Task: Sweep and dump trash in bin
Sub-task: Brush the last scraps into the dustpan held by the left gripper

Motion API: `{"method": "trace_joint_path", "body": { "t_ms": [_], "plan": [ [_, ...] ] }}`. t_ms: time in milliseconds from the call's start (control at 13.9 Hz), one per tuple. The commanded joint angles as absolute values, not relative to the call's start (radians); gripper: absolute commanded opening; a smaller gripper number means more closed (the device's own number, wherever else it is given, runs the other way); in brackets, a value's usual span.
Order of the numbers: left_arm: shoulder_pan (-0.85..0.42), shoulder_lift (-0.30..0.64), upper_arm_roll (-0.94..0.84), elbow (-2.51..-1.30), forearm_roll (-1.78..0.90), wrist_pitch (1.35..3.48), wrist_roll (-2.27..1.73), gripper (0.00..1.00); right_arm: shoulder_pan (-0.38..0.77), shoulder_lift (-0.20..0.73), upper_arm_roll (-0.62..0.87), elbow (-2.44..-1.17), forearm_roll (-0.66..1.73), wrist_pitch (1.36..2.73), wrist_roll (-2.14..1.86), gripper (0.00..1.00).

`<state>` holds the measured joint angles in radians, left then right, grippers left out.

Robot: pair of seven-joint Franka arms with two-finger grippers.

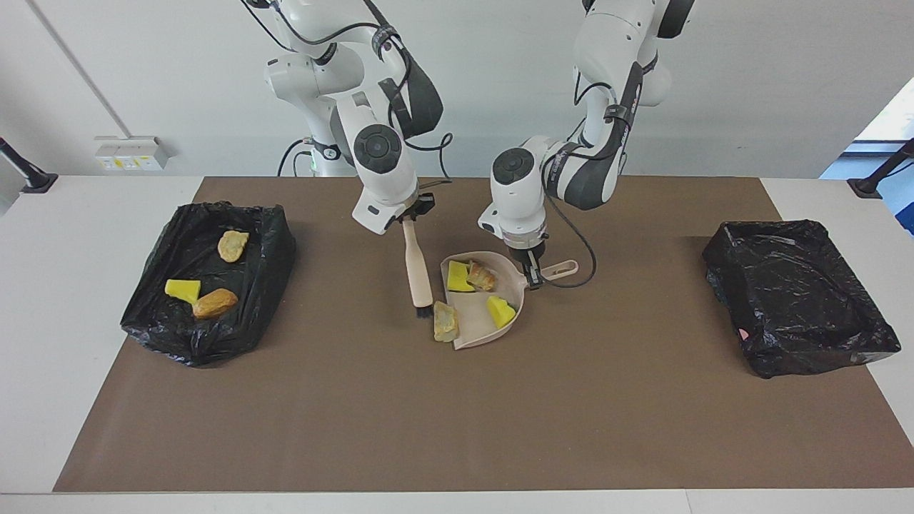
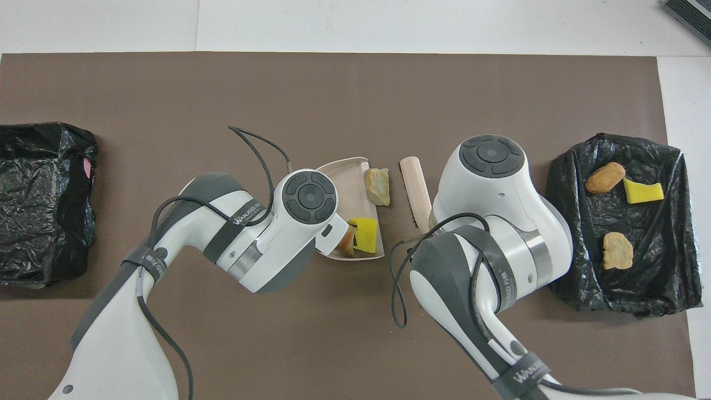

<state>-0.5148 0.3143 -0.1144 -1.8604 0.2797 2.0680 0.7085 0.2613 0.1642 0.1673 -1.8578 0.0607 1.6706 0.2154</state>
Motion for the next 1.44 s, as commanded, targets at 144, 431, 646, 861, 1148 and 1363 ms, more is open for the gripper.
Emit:
{"method": "trace_joint_path", "body": {
  "t_ms": [144,431,646,861,1148,1363],
  "plan": [
    [-0.494,0.287,-0.110,-1.911,0.288,2.074,0.641,0.00,0.271,0.320,0.189,-1.769,-0.008,1.721,0.232,0.00],
    [-0.511,0.276,-0.109,-1.908,0.288,2.010,0.627,0.00,0.311,0.334,0.205,-1.793,0.174,1.730,0.226,0.00],
    [-0.512,0.273,-0.109,-1.911,0.290,1.991,0.627,0.00,0.311,0.328,0.209,-1.798,0.348,1.713,0.229,0.00],
    [-0.511,0.271,-0.112,-1.914,0.290,2.003,0.630,0.00,0.310,0.293,0.209,-1.799,0.414,1.688,0.227,0.00],
    [-0.502,0.272,-0.112,-1.930,0.290,2.068,0.708,0.00,0.298,0.252,0.206,-1.801,0.476,1.671,0.239,0.00],
    [-0.492,0.275,-0.112,-1.930,0.288,2.083,0.784,0.00,0.296,0.213,0.199,-1.799,0.398,1.631,0.316,0.00]
  ]
}}
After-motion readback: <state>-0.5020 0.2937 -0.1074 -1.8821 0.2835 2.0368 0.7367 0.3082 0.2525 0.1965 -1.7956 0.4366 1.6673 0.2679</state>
